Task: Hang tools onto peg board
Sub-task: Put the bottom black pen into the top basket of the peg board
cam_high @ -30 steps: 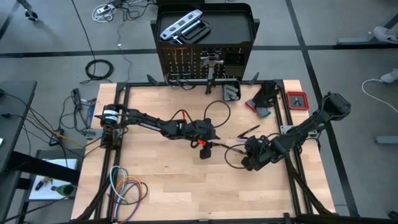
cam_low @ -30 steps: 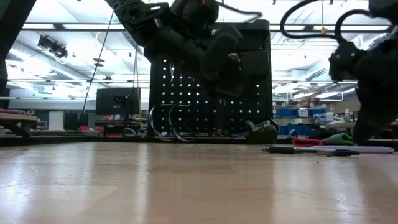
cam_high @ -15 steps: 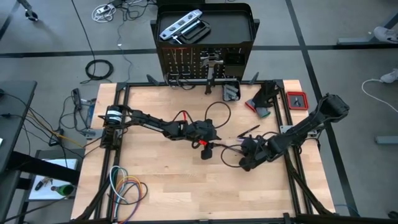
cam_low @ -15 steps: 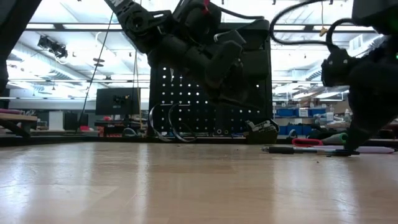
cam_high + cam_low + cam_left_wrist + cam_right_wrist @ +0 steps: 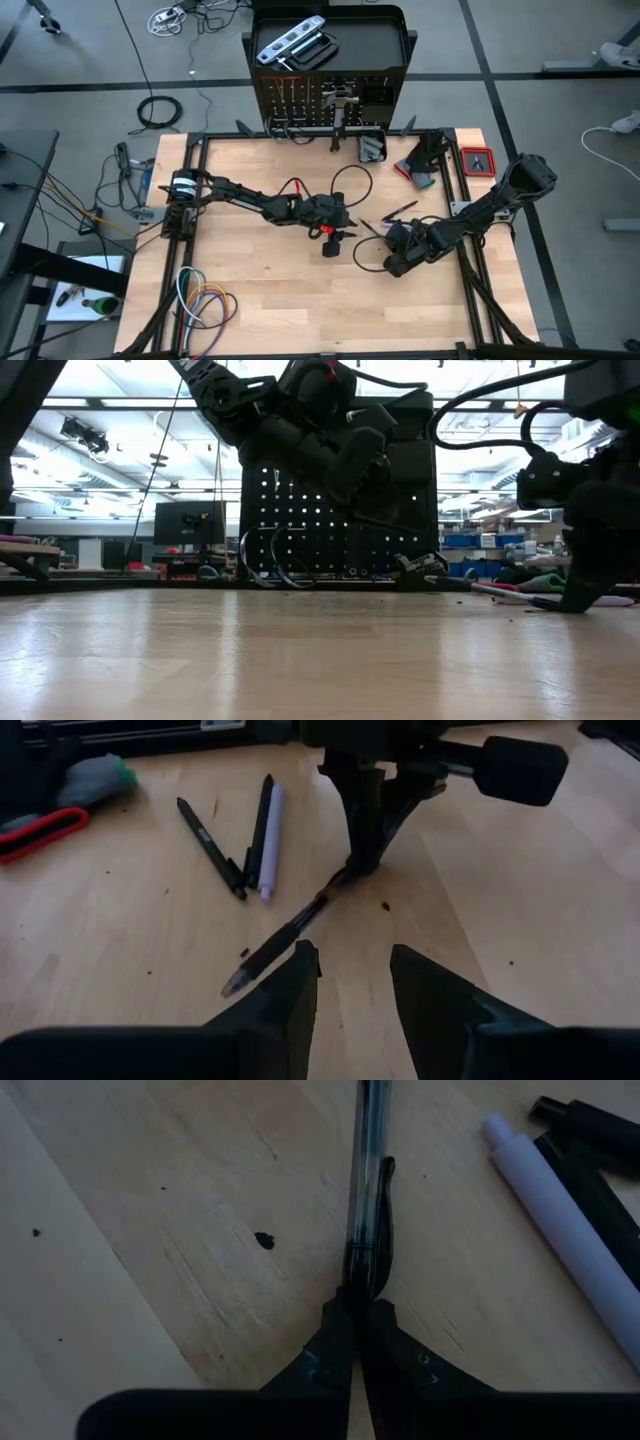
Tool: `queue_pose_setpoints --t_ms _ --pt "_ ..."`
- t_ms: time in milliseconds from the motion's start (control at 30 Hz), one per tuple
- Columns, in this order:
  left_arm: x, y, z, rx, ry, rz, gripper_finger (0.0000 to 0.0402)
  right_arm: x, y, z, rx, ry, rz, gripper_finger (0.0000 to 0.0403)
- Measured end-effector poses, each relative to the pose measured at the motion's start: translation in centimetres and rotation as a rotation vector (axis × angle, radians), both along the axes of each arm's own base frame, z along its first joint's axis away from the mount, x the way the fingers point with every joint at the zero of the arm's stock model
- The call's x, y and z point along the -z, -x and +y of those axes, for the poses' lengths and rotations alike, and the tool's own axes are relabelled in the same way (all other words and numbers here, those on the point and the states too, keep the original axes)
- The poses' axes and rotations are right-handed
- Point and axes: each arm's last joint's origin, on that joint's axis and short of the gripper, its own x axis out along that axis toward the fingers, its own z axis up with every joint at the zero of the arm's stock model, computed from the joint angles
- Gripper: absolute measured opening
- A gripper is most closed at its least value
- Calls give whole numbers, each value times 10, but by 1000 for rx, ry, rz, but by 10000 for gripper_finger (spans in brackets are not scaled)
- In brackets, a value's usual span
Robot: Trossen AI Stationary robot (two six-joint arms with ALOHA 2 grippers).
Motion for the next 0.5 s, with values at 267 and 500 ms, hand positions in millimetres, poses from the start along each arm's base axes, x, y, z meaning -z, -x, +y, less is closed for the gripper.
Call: queue_pose_setpoints --t_ms 267,500 --pt "1 -11 8 21 2 13 133 0 0 0 -7 1 2 29" --pt "9 -41 9 51 -90 153 133 0 0 0 -6 -1 1 29"
